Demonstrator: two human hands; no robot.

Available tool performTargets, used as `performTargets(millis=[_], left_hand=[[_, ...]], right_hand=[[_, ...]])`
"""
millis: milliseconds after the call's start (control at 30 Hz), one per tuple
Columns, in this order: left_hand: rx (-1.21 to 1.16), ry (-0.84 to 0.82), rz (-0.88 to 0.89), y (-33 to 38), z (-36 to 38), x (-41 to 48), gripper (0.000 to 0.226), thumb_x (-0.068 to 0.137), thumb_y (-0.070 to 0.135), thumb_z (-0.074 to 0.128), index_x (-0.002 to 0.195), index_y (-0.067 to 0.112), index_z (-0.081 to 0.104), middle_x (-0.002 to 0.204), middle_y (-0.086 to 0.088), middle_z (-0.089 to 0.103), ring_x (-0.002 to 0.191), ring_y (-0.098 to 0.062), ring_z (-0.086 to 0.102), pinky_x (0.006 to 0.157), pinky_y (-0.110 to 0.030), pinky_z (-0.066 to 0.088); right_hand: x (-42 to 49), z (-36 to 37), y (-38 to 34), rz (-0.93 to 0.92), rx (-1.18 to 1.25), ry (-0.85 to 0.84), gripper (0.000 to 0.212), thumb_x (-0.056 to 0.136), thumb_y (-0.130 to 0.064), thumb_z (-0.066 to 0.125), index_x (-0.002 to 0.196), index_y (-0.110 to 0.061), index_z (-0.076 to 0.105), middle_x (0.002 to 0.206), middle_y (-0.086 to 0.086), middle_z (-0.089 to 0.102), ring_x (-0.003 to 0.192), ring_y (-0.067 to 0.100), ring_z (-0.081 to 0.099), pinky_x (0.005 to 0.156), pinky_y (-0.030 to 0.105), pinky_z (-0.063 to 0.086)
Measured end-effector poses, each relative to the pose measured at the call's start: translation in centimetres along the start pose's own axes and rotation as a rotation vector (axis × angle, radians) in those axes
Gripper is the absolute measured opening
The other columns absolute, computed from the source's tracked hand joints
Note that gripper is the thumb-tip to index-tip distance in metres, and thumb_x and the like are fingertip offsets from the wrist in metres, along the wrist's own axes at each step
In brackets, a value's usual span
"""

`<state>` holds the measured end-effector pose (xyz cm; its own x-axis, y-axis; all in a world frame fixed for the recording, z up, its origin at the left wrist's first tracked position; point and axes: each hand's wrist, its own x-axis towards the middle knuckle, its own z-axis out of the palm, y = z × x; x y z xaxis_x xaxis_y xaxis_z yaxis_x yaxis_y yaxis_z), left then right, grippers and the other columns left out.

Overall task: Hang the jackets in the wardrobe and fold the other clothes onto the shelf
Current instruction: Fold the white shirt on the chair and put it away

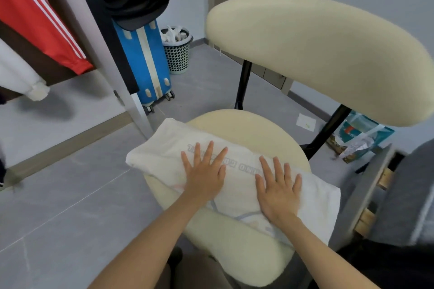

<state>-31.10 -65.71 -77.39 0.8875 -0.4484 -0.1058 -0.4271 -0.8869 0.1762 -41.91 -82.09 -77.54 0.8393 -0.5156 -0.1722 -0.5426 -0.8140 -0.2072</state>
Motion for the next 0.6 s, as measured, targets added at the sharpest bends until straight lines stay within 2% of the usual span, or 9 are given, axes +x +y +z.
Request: performTargets(millis=[133, 300, 400, 500, 600], left_hand=[[0.015, -0.023, -0.029, 0.3, -0.2, 0.0, 0.051, 0.101, 0.047, 0.016, 0.149, 0.05, -0.002, 0.162, 0.006, -0.01, 0.147, -0.029, -0.015, 0.109, -0.061, -0.019], [-0.069, -0.112, -0.036, 0.3, -1.0, -1.0, 0.052, 0.102, 0.048, 0.015, 0.151, 0.044, -0.003, 0.161, 0.004, -0.014, 0.148, -0.023, -0.016, 0.114, -0.053, -0.015], [-0.258, -0.191, 0.034, -0.1, -1.8, -2.8, 0.062, 0.097, 0.062, 0.023, 0.15, 0.046, -0.004, 0.16, 0.007, -0.017, 0.146, -0.017, -0.02, 0.113, -0.047, -0.02], [-0.201, -0.234, 0.148, -1.0, -1.7, -5.3, 0.092, 0.082, 0.077, 0.042, 0.149, 0.045, -0.012, 0.156, 0.006, -0.027, 0.143, -0.021, -0.03, 0.114, -0.045, -0.021], [-0.16, -0.24, 0.155, -1.7, -1.4, -7.0, 0.105, 0.081, 0.064, 0.058, 0.149, 0.038, -0.017, 0.155, -0.002, -0.031, 0.141, -0.028, -0.032, 0.115, -0.042, -0.018]], right_hand=[[-1.1, -1.1, 4.4, 0.153, 0.082, -0.034, 0.06, 0.096, -0.06, 0.008, 0.152, -0.042, -0.005, 0.162, -0.007, -0.01, 0.148, 0.029, -0.011, 0.118, 0.047, -0.011], [-1.4, -2.9, 5.3, 0.153, 0.089, -0.114, 0.059, 0.1, -0.054, 0.013, 0.154, -0.034, 0.0, 0.163, 0.002, -0.007, 0.147, 0.039, -0.005, 0.118, 0.051, -0.003], [-0.8, -4.2, 3.9, 0.006, 0.089, -0.022, 0.052, 0.103, -0.041, 0.023, 0.152, -0.028, 0.017, 0.162, 0.006, 0.006, 0.147, 0.033, 0.002, 0.117, 0.053, 0.002], [0.5, -4.8, 1.4, -0.219, 0.138, -0.063, 0.049, 0.103, -0.032, 0.034, 0.151, -0.023, 0.027, 0.16, 0.004, 0.019, 0.146, 0.024, 0.014, 0.119, 0.047, 0.008], [2.7, -4.9, -1.1, -0.323, 0.152, -0.171, 0.051, 0.103, -0.032, 0.038, 0.151, -0.018, 0.028, 0.157, 0.005, 0.027, 0.142, 0.025, 0.024, 0.116, 0.044, 0.019]])
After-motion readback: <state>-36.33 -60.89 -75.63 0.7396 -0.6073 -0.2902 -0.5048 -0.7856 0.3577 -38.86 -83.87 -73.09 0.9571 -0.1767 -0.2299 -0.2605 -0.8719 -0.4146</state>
